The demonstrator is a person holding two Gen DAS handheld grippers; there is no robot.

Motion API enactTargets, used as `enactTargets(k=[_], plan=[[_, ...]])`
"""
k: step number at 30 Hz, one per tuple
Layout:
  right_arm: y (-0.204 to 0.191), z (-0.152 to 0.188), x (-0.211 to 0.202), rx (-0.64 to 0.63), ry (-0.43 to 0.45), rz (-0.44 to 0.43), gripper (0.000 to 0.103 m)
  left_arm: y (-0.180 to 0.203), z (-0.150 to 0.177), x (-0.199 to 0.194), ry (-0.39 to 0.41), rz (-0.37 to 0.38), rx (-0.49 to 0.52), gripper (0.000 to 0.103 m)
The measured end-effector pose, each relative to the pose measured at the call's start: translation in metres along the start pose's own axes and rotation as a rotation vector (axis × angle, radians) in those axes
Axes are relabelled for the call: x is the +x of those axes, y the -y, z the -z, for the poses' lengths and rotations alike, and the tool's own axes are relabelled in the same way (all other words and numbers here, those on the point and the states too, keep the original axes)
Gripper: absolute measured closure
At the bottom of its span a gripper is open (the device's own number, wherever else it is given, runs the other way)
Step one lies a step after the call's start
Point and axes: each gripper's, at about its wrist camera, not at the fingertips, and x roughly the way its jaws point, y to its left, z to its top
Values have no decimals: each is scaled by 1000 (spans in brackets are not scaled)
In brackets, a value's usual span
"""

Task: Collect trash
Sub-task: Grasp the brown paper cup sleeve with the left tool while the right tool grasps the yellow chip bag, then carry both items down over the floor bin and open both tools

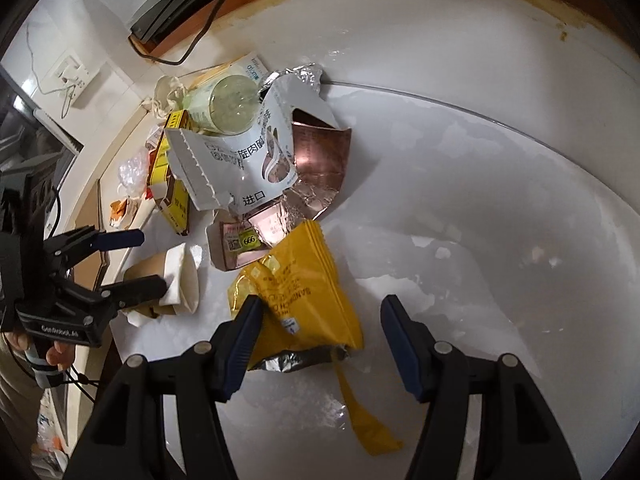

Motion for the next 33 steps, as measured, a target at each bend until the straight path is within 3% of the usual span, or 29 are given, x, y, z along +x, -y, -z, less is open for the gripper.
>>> enactTargets(k=[5, 9, 10, 14, 20, 23, 33], plan=[[-4, 7, -2, -39, 7, 2, 55, -2, 3, 8, 0, 35, -20, 16], [-5, 13, -2, -50, -2, -24, 81, 0, 15, 7, 7, 77, -29, 34], [-6, 14, -2, -50, -6, -30, 81, 1, 17, 7, 11, 86, -33, 41], [-8, 21, -4, -50, 3, -50, 90, 6, 27, 3, 39, 81, -47, 45], [-17, 30, -7, -75, 24, -51, 94, 27, 66, -20, 39, 100, -52, 47], [-22, 34, -9, -89, 36, -50, 94, 38, 85, -13, 14, 82, -41, 58], [-38, 53, -23, -97, 63, -53, 96, 39, 109, -27, 109, 86, -156, 58]])
